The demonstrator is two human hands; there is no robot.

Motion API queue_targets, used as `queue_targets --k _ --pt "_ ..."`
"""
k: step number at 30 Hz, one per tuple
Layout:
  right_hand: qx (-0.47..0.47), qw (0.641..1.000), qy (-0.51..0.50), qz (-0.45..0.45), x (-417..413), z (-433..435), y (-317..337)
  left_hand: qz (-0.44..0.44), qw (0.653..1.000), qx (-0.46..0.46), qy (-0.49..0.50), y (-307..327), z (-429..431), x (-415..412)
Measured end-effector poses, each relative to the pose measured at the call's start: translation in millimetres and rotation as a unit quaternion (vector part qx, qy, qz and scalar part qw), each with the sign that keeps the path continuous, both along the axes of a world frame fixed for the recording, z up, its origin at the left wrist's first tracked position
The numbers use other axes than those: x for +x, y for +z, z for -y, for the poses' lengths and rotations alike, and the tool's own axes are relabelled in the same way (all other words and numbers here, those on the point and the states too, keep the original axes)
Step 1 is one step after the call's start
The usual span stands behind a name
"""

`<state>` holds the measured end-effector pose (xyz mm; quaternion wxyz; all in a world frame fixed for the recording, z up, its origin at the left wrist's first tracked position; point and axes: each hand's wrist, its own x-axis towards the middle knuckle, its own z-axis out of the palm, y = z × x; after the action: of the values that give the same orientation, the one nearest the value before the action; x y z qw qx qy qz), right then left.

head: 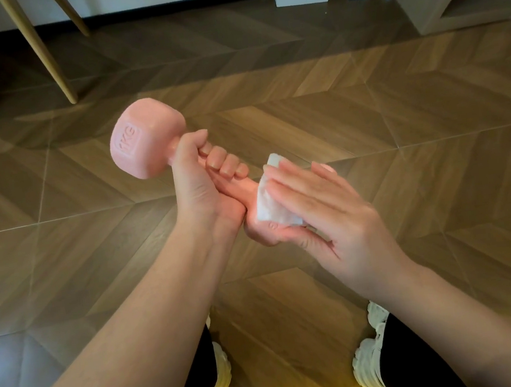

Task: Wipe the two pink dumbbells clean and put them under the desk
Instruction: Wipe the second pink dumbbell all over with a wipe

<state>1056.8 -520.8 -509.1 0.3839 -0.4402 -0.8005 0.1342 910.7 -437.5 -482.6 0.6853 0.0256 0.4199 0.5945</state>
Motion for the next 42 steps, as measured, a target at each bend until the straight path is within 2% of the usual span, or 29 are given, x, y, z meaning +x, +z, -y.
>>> queue_targets --k 1,5,10,14,17,19,21,27,29,33,38,40,42 --pt "-0.010 1.000 -0.005 0.005 0.9 -0.1 -0.8 0.001 1.000 -0.008 0.004 -0.7 -0.1 0.5" --pt "-0.152 0.988 -0.026 0.017 2.0 -1.0 -3.3 0.014 0.999 -0.025 0.016 -3.8 1.4 4.2" --pt "-0.219 0.965 -0.090 -0.116 -5.2 -2.4 2.1 0.049 0.999 -0.004 -0.015 -6.4 3.8 6.5" --pt "-0.349 0.894 -0.066 -0.274 5.9 -8.7 5.5 0.051 0.998 0.017 -0.028 -7.7 2.2 4.0" --pt "-0.441 0.809 0.001 -0.388 5.1 -9.2 1.9 0.056 0.997 0.037 -0.036 -4.1 3.3 3.3" --pt "-0.466 0.782 0.016 -0.414 3.7 -8.7 -0.5 0.076 0.996 0.027 -0.039 -0.4 3.8 3.6" --pt "-0.463 0.789 0.018 -0.403 2.9 -8.1 0.3 0.070 0.996 0.022 -0.046 1.6 3.8 3.0" --pt "-0.320 0.890 -0.033 -0.323 1.2 -4.6 1.5 0.071 0.997 0.034 -0.024 4.3 0.4 -4.9" --pt "-0.335 0.888 -0.020 -0.314 1.4 -6.2 3.2 0.068 0.997 0.043 -0.022 5.3 1.4 -5.7" --pt "-0.423 0.851 0.017 -0.311 1.4 -9.7 7.6 0.058 0.997 0.051 -0.030 7.2 1.8 -6.4" --pt "-0.305 0.907 -0.032 -0.287 0.8 -2.8 7.3 0.064 0.997 0.043 -0.032 8.2 1.9 -6.3" --pt "-0.303 0.911 -0.024 -0.277 1.5 -2.9 7.0 0.064 0.997 0.043 -0.031 7.7 2.3 -6.6" --pt "-0.346 0.897 -0.007 -0.275 1.4 -6.3 8.9 0.059 0.997 0.046 -0.034 7.4 2.2 -7.0"
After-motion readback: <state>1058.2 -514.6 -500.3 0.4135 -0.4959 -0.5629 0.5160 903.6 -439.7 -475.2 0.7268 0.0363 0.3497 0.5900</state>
